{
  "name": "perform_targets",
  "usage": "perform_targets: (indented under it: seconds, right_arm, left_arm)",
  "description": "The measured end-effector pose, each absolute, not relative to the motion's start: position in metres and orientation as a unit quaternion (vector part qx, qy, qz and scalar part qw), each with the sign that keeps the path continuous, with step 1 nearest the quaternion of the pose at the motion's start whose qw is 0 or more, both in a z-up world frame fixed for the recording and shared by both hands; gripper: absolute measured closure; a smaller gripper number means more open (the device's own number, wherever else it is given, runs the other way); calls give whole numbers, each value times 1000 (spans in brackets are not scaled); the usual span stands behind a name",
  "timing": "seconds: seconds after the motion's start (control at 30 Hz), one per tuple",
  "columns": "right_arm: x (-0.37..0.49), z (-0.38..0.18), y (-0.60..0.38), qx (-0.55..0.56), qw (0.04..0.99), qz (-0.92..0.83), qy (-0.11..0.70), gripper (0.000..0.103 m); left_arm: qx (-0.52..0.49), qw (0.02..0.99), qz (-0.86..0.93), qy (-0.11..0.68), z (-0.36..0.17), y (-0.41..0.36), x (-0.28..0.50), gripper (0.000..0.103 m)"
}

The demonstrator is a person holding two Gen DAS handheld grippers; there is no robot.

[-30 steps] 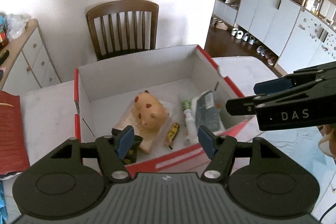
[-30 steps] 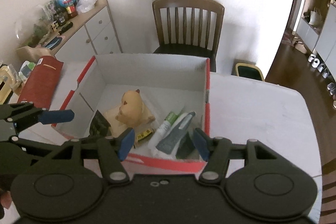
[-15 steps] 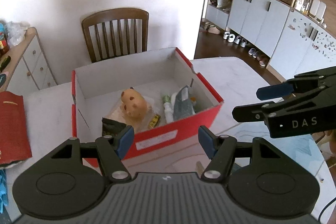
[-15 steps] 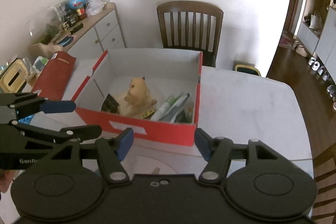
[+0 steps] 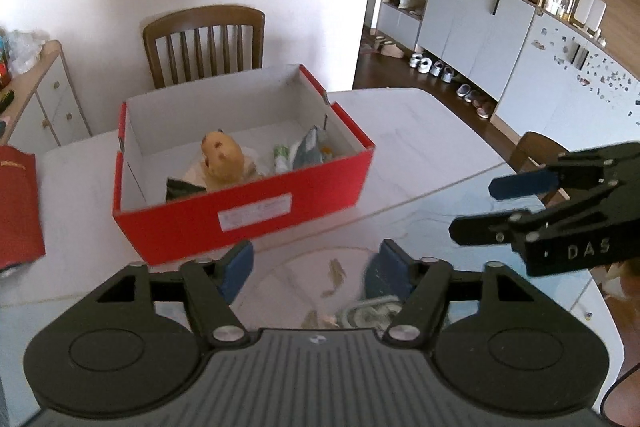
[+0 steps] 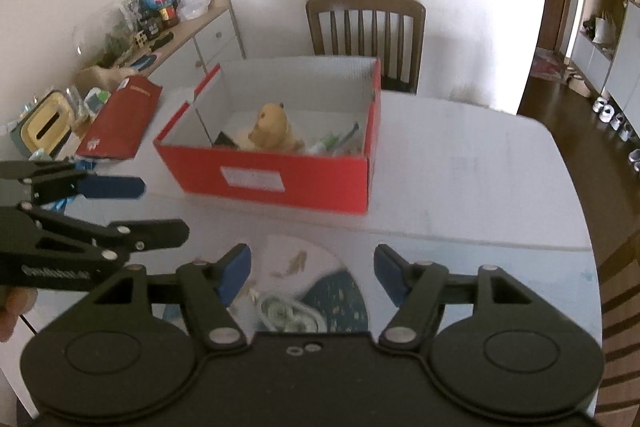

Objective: Organize objects
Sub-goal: 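Move both tools back over the items on the table, then grasp the white round lid with the left tool while the right tool grasps the pink tube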

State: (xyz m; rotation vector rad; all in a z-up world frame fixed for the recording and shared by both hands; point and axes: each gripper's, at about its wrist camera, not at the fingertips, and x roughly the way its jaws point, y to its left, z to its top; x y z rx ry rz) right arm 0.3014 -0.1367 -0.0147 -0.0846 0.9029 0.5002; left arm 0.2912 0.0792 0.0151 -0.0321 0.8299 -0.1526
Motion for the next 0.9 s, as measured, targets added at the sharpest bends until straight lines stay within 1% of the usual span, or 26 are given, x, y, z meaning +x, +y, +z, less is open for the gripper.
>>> perform_targets:
  seconds: [0.03,0.07,0.17,0.33,0.5,0.63,0.67,0.77,0.9]
  right_arm:
    - [297,-19,-139,-41,868,239,434,34]
    - [294,-24,-141,-39,866,237,438,34]
    - [283,-39,-149,-36,862,234,448,32]
    - [265,-63,-157,-50,857,228,459,24]
    - [251,-84,-167,-58,851,224,471,21]
    - [241,-101,-170,-77,846,228,476,21]
    - [238,-106,-170,-83,844,229,478,21]
    - [231,-116,-170,-101,839,233,482,22]
    - [226,-125,-169,-116,831,240,487,24]
  left_arm:
    - [-19,912,-73,403,13,78,287,24]
    - [-23,912,-74,403,9,77,282,24]
    - [-27,908,-73,411,-2,73,269,24]
    - [-38,904,-71,419,-27,68,244,24]
    - [-47,897,-65,435,-52,65,223,21]
    - [-48,894,-69,441,-66,60,208,21]
    - [-46,893,-71,442,-70,58,205,19]
    - [-41,889,-80,450,-83,50,196,19]
    - [-38,881,-86,463,-101,43,187,18]
